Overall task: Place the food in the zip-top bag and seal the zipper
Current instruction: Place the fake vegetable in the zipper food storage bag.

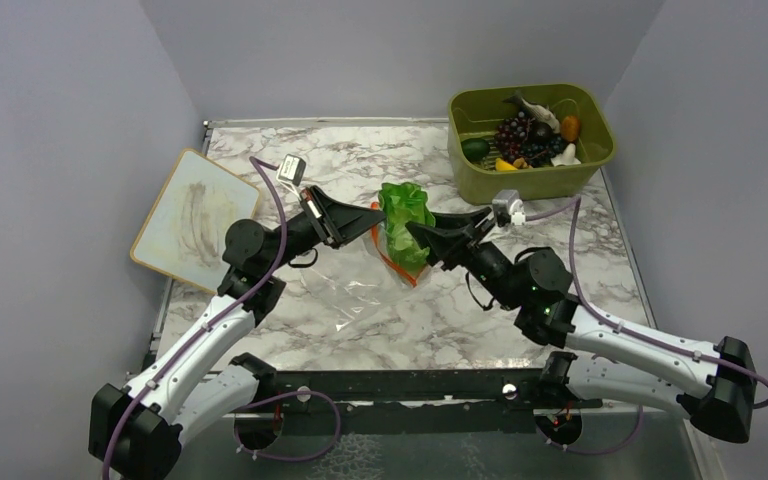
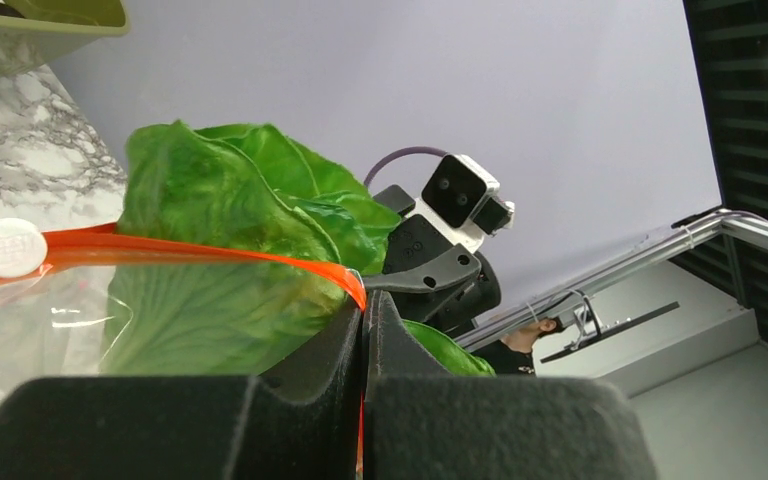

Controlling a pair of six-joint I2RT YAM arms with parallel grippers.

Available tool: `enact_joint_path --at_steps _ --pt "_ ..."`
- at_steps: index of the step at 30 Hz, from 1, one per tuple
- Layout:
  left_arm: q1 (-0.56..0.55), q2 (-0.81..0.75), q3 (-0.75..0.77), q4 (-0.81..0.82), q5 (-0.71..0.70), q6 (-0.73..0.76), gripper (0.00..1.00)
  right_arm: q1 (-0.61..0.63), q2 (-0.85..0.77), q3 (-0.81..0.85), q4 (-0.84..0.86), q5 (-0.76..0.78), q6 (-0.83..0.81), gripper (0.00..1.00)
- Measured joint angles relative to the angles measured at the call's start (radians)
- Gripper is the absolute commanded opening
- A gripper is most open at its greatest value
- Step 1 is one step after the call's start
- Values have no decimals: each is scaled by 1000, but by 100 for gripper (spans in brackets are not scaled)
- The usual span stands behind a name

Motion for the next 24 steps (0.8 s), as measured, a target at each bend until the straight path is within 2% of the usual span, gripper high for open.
enact_joint_path --at_steps 3,7,9,11,15,17,20,24 --pt "0 5 0 0 0 10 0 0 -12 58 -180 3 -13 31" --pt "0 11 0 0 4 24 0 0 -3 98 -315 2 -15 33" --pt "0 15 0 0 10 29 0 0 11 105 -357 -18 -11 37" --pt "0 21 0 0 17 34 0 0 38 143 -431 -34 -3 45" --pt "0 27 0 0 24 48 0 0 89 316 -646 -29 27 61" --pt "0 26 -1 5 27 58 0 0 89 393 -738 -13 35 65" --pt "0 26 -8 5 29 69 0 0 54 466 -839 11 45 64" --pt "0 32 -14 4 30 78 0 0 -4 489 -941 48 66 53"
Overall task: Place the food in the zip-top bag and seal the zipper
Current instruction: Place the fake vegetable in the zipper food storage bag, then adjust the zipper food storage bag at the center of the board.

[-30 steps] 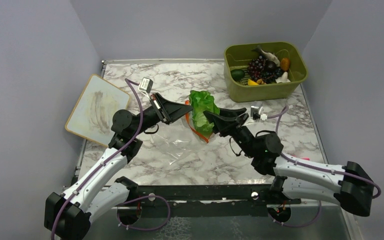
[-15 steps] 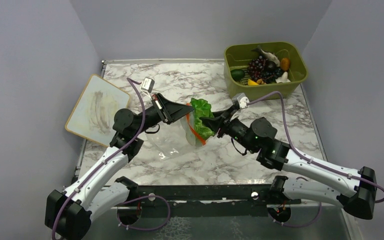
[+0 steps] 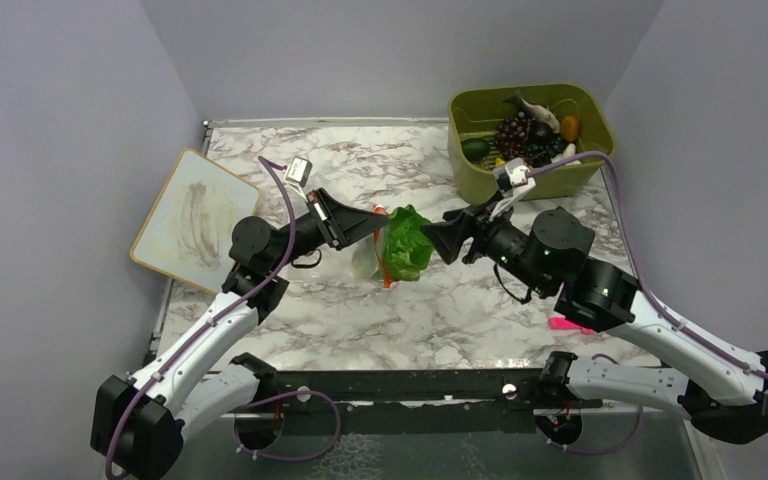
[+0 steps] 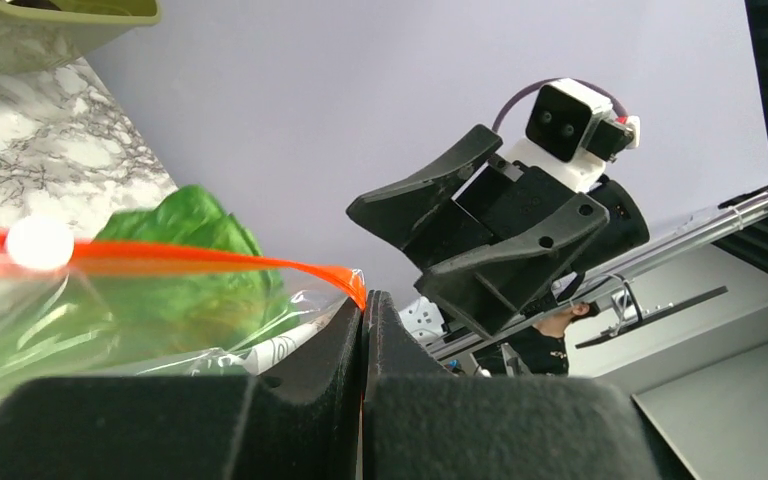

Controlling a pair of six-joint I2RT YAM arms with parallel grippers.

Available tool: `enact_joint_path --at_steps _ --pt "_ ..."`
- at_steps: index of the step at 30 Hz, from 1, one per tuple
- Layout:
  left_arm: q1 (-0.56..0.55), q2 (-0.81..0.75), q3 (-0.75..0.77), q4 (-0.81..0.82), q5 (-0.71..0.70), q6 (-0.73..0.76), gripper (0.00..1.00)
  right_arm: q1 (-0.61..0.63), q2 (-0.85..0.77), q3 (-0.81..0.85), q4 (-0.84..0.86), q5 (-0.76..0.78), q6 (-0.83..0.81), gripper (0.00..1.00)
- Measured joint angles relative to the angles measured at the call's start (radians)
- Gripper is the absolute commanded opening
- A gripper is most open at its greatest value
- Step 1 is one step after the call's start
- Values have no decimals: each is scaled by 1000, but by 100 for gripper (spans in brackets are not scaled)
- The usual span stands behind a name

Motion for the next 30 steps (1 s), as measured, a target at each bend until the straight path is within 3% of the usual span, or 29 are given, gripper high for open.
enact_joint_path --at_steps 5,16,20,24,30 --pt "0 4 0 0 0 10 0 0 -33 2 -111 64 54 46" --pt "0 4 0 0 0 11 0 0 -67 0 -188 228 102 45" --pt "0 3 0 0 -1 10 0 0 -7 1 -193 237 82 46" --pt "0 0 0 0 -2 10 0 -101 62 2 -196 175 80 46" --pt "0 -22 0 0 -13 10 0 -407 123 -39 -155 -77 93 41"
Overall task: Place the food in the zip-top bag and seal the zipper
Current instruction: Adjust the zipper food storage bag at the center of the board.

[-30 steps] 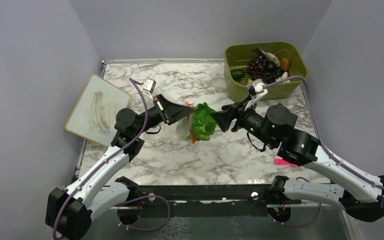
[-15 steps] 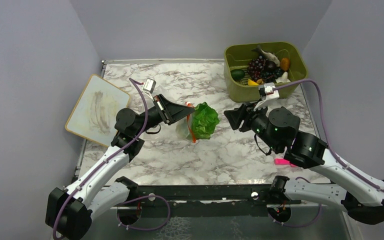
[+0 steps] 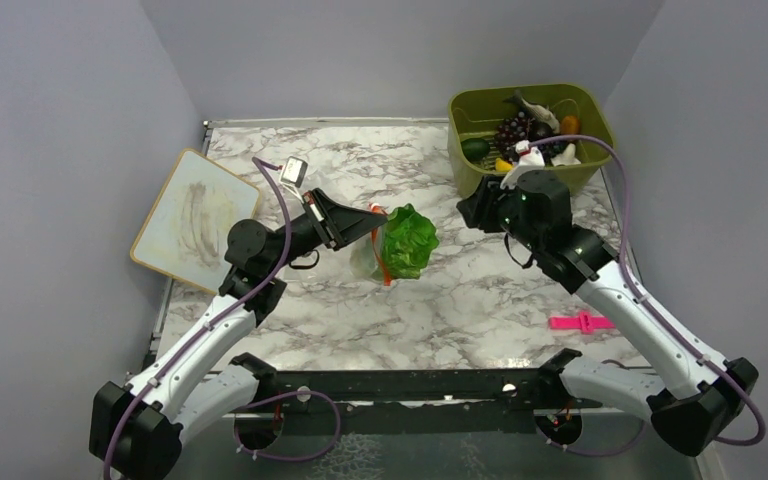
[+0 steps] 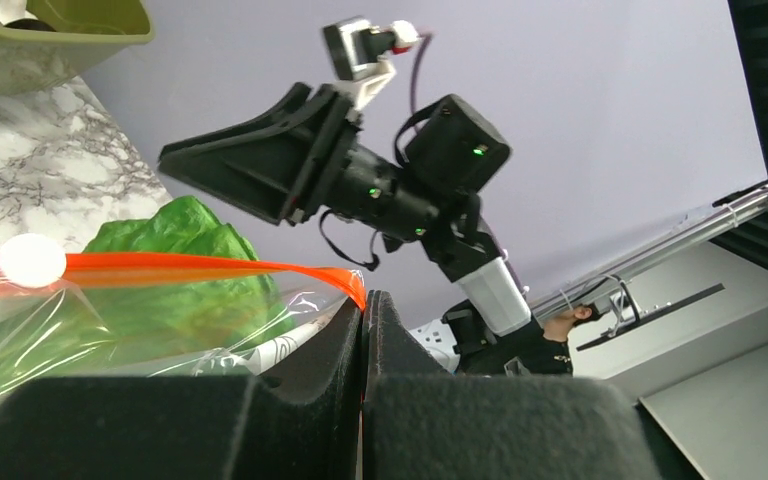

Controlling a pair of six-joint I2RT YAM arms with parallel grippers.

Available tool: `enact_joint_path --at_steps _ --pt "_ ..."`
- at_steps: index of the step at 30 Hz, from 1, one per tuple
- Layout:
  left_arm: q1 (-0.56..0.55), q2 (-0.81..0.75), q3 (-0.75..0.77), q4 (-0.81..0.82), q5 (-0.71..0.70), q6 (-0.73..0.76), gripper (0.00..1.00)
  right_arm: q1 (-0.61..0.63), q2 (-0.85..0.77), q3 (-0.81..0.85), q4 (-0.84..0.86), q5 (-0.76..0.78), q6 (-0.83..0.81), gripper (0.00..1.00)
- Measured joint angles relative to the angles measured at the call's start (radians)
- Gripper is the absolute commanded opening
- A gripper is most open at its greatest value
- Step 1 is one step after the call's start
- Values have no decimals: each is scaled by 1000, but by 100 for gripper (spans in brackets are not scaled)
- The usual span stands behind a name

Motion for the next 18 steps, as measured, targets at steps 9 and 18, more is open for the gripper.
enact_joint_path --at_steps 9,18 --pt "0 -11 0 0 -14 0 0 -95 27 -269 254 -525 170 37" --pt "0 -12 0 0 -23 0 0 -96 24 -446 515 -807 358 39"
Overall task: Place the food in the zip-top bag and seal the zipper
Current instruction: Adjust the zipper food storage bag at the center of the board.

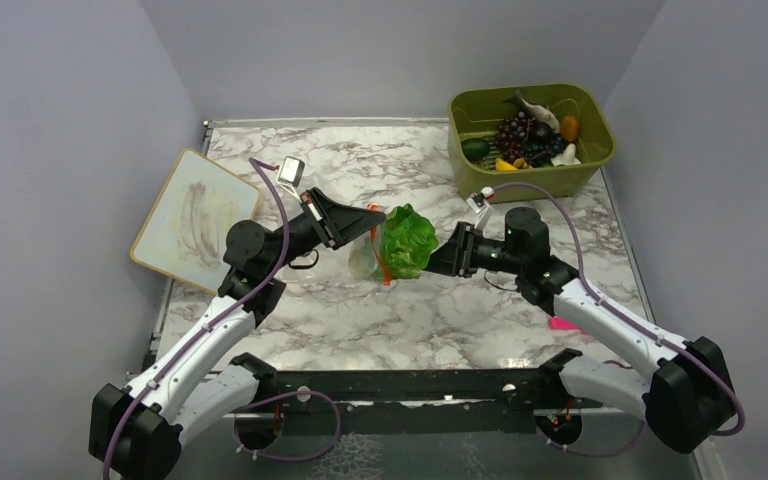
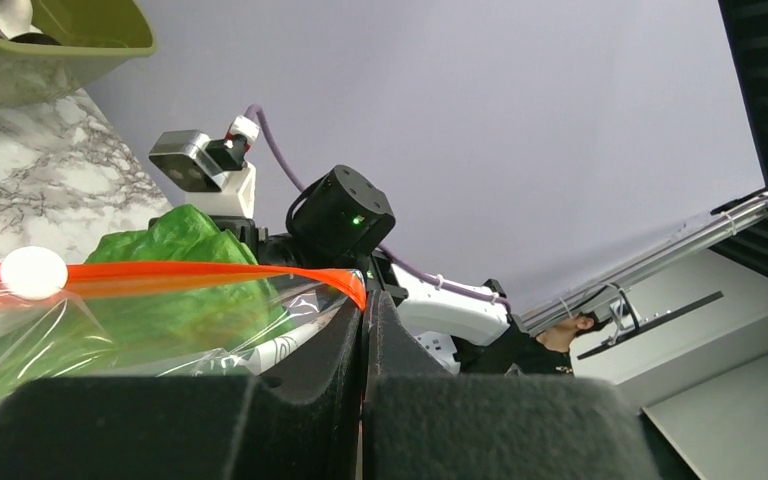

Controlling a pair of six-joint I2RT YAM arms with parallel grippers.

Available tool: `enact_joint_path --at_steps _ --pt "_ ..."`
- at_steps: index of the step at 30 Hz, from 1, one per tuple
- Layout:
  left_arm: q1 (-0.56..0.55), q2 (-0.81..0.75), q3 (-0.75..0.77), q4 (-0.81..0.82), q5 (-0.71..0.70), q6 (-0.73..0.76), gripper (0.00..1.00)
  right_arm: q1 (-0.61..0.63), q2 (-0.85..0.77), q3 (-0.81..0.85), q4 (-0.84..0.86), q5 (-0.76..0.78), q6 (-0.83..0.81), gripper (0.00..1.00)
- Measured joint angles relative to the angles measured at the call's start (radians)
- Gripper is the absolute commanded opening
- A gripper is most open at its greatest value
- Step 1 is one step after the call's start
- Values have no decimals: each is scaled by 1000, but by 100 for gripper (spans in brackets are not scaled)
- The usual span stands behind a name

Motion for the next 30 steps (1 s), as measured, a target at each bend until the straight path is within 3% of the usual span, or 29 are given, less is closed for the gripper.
enact_joint_path --at_steps 15,30 --pt "0 -1 0 0 -16 0 0 0 109 -27 288 -104 176 40" --pt "0 0 0 0 -21 0 0 26 196 -39 410 -105 276 34"
